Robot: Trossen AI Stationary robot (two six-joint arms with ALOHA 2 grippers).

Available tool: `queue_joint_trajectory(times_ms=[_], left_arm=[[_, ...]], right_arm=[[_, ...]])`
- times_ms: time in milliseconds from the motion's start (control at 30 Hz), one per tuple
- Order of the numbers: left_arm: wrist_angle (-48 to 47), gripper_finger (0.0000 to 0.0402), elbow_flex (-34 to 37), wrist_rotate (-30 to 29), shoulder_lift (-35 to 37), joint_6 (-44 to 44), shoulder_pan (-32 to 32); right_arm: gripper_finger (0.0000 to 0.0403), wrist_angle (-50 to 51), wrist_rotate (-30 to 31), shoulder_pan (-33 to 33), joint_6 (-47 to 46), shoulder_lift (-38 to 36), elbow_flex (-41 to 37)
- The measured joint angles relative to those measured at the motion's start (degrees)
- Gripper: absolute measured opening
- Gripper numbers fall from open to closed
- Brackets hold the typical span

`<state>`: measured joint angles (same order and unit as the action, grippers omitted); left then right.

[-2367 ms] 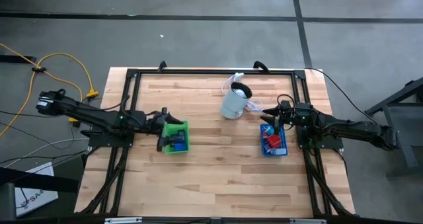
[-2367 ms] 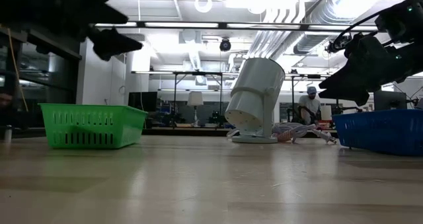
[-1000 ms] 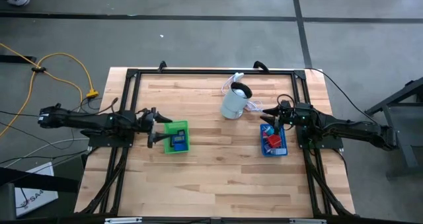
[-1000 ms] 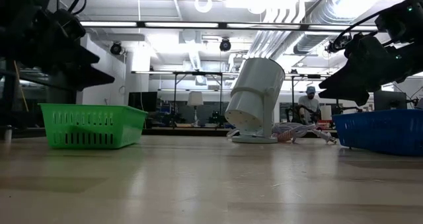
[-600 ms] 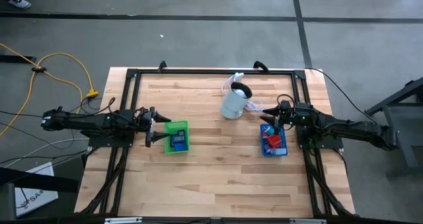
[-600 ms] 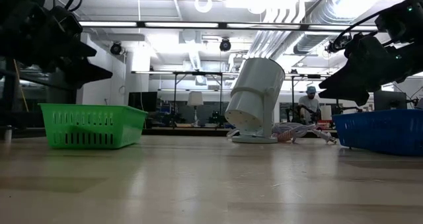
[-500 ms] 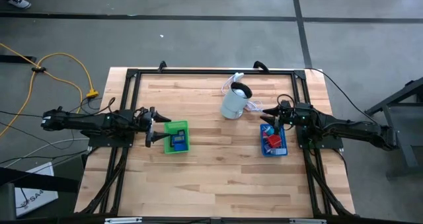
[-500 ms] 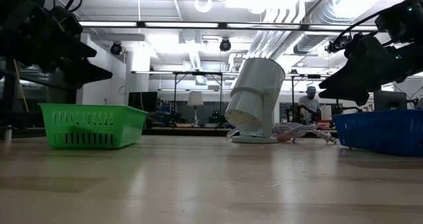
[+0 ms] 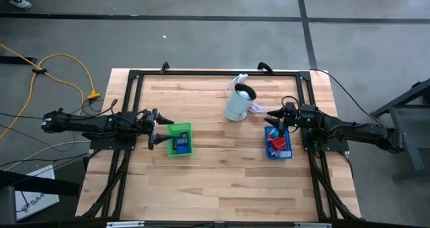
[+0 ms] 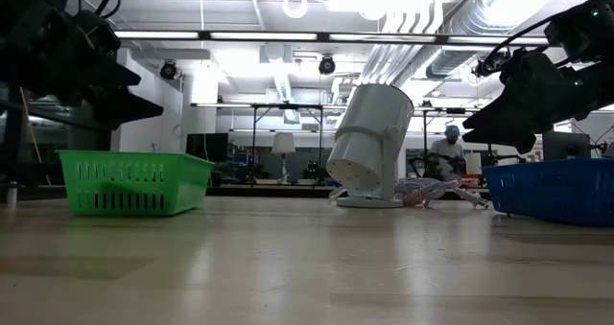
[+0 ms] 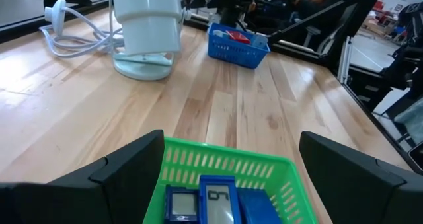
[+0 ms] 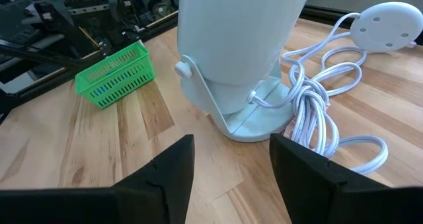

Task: Pick & Place Office items
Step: Return to Home Position

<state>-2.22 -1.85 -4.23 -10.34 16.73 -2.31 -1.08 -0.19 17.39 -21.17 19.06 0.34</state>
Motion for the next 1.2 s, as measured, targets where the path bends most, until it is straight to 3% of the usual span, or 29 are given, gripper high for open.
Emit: queue_joint_trajectory(times_ms=[367,767,1200], left_arm=[[0.3,0.0344,0.0,-0.2,-1.9,0.7,0.0],[15.7,0.0344,0.2,-0.5,-1.9,0.4,0.0],[17.4,0.0344,0.2,-0.1,-1.9,0.4,0.0]], right_arm=[[0.0184,0.0,0.0,0.0,0.0,0.0,0.0],[0.0184,0.0,0.0,0.0,0.0,0.0,0.0],[0.0184,0.0,0.0,0.0,0.0,0.0,0.0]])
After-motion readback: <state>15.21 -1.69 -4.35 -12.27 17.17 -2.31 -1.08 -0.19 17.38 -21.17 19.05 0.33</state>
